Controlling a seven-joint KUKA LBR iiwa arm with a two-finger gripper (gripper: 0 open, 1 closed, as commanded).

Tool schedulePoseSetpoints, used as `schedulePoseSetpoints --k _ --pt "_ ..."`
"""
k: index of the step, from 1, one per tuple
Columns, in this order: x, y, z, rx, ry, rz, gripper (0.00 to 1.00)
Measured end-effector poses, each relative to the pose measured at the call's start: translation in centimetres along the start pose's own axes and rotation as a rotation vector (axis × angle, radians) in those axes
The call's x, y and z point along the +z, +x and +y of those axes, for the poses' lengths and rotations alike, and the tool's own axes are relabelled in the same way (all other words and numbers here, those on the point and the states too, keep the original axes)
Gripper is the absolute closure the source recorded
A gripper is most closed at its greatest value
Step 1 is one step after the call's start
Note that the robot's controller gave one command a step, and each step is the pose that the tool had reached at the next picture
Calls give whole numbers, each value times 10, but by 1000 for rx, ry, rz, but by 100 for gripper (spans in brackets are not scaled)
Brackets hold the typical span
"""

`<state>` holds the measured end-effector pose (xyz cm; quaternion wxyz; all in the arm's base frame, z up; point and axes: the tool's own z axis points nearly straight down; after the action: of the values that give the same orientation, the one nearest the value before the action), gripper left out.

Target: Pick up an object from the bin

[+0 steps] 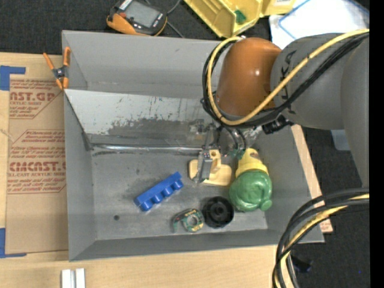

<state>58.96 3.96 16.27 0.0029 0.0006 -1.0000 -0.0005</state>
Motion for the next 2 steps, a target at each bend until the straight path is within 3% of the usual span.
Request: schedulePoseSetpoints --k 1,2 --pt "-5 -2 0 0 0 -8 0" --pt "95 32 76 -366 -2 -1 0"
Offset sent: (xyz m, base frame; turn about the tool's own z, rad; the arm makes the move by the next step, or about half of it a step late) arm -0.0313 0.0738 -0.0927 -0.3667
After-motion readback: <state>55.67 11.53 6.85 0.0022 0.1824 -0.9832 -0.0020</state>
